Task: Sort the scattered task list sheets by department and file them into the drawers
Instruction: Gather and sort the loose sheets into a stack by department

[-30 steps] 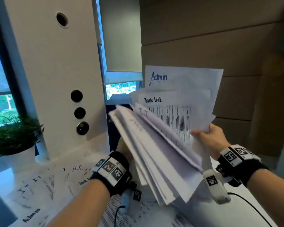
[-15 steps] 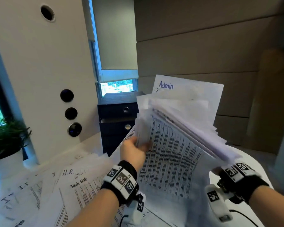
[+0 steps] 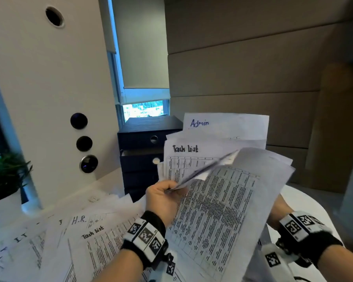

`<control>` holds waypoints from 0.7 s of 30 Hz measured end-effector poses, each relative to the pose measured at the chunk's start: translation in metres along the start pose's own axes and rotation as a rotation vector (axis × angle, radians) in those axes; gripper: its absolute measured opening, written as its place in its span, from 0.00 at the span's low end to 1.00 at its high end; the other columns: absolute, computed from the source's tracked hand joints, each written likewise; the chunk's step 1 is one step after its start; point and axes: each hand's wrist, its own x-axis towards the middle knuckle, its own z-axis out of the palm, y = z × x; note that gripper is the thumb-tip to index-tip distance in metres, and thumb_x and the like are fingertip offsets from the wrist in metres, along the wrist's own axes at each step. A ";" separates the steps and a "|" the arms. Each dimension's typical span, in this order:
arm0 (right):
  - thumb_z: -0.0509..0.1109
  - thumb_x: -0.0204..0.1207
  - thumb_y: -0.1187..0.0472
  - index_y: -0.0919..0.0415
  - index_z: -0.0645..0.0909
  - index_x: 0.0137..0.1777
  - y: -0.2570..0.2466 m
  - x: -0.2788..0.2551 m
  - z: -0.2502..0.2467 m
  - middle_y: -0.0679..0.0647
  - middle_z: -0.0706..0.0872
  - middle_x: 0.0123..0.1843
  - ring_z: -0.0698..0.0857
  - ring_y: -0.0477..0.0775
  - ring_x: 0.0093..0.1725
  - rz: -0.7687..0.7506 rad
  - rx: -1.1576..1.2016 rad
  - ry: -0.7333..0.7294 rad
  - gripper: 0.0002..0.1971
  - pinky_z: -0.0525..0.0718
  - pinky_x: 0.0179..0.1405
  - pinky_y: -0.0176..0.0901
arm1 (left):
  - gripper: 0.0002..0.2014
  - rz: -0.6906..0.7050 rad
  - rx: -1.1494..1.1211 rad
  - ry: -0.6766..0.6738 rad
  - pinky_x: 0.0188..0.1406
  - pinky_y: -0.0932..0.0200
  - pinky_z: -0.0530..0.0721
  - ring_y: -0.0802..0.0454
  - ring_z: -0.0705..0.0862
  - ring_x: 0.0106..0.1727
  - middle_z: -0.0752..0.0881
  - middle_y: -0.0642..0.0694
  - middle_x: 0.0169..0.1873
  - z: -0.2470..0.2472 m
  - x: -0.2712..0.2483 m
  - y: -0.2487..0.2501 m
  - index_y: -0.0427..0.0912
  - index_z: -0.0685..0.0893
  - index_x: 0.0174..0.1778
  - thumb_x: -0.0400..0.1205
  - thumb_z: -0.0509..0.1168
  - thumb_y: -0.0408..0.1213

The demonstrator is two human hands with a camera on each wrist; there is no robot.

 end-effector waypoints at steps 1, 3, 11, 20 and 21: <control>0.73 0.72 0.72 0.73 0.73 0.32 -0.002 0.000 0.002 0.64 0.81 0.28 0.78 0.57 0.32 -0.038 -0.064 0.001 0.12 0.82 0.31 0.49 | 0.10 -0.008 -0.094 -0.036 0.33 0.64 0.85 0.47 0.84 0.32 0.85 0.40 0.30 -0.003 0.000 0.000 0.29 0.86 0.32 0.71 0.65 0.12; 0.72 0.71 0.77 0.73 0.81 0.37 -0.003 0.000 0.003 0.64 0.88 0.35 0.84 0.58 0.33 -0.052 -0.167 0.029 0.04 0.85 0.33 0.50 | 0.12 0.000 -0.134 -0.023 0.35 0.65 0.84 0.50 0.85 0.34 0.87 0.47 0.30 -0.013 0.000 -0.001 0.35 0.89 0.33 0.71 0.70 0.14; 0.81 0.64 0.69 0.69 0.81 0.47 -0.017 0.005 -0.005 0.63 0.89 0.40 0.89 0.59 0.39 -0.030 0.090 0.144 0.14 0.90 0.40 0.47 | 0.16 -0.197 -0.376 0.002 0.18 0.66 0.78 0.46 0.78 0.18 0.77 0.41 0.17 -0.055 0.003 0.024 0.30 0.77 0.20 0.73 0.55 0.15; 0.74 0.71 0.75 0.66 0.80 0.54 -0.040 -0.003 0.003 0.48 0.89 0.34 0.87 0.38 0.27 -0.030 0.107 0.043 0.13 0.82 0.22 0.27 | 0.25 -0.065 -0.275 -0.062 0.19 0.66 0.81 0.52 0.82 0.18 0.83 0.45 0.17 -0.029 0.006 0.034 0.34 0.83 0.14 0.71 0.55 0.07; 0.78 0.66 0.74 0.68 0.80 0.53 -0.038 0.000 0.005 0.51 0.90 0.34 0.90 0.46 0.33 -0.025 0.108 0.016 0.16 0.84 0.25 0.32 | 0.27 -0.040 -0.227 -0.041 0.21 0.66 0.82 0.54 0.83 0.20 0.84 0.47 0.18 -0.028 0.007 0.033 0.39 0.85 0.14 0.71 0.57 0.08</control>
